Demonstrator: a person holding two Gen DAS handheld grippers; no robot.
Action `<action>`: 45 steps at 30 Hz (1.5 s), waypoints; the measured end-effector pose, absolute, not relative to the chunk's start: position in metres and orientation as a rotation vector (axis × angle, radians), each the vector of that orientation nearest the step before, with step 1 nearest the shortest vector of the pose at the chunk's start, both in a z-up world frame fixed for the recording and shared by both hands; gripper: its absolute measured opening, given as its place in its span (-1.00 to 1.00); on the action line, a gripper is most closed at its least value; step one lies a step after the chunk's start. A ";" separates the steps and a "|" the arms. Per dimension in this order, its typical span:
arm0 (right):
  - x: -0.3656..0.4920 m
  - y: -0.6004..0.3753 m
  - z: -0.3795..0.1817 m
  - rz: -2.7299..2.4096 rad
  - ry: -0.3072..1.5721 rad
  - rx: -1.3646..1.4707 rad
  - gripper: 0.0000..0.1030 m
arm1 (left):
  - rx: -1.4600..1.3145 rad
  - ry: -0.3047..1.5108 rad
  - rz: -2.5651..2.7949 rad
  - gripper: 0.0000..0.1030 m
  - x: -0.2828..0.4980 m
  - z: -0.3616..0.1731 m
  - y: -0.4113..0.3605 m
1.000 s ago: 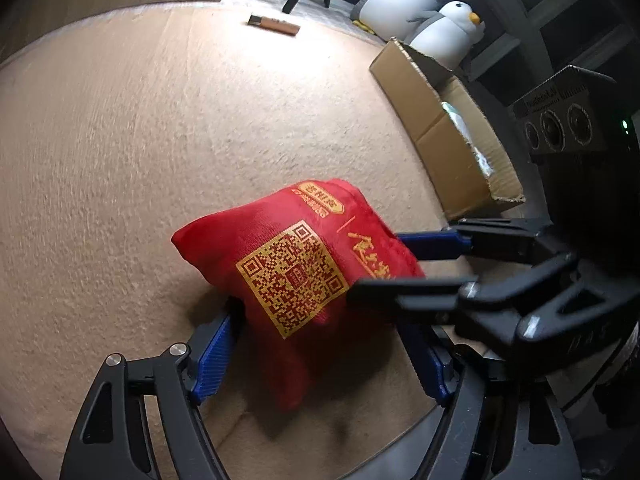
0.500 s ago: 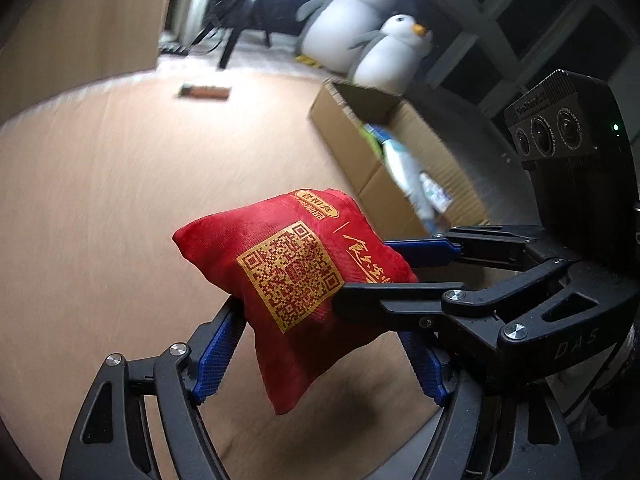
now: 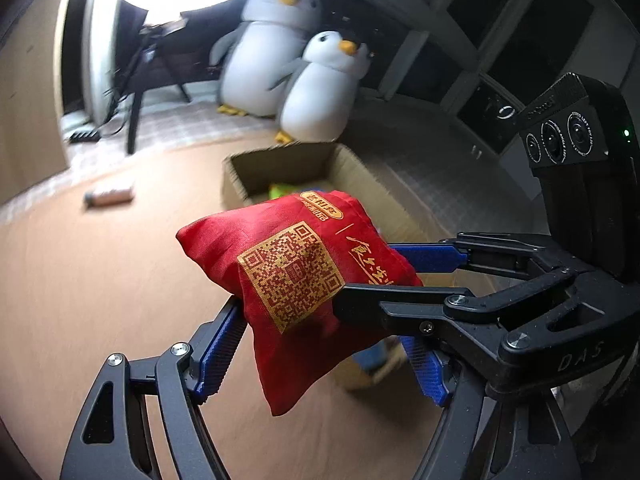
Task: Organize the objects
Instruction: 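Carry the red pouch into the box and open both tools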
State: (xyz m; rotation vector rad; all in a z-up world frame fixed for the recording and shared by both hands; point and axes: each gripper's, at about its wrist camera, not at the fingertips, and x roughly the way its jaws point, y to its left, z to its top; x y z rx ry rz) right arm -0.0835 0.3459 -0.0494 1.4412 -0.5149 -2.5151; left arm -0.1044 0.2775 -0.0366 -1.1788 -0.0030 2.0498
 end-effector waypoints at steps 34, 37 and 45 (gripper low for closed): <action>-0.101 0.443 -0.062 -2.682 -0.607 1.446 0.14 | -1.195 0.094 2.069 0.54 -0.167 -0.064 0.357; -0.097 0.438 -0.063 -2.682 -0.614 1.442 0.14 | -1.208 0.096 2.087 0.54 -0.166 -0.065 0.341; -0.083 0.415 -0.062 -2.652 -0.643 1.413 0.14 | -1.250 0.081 2.143 0.54 -0.151 -0.067 0.283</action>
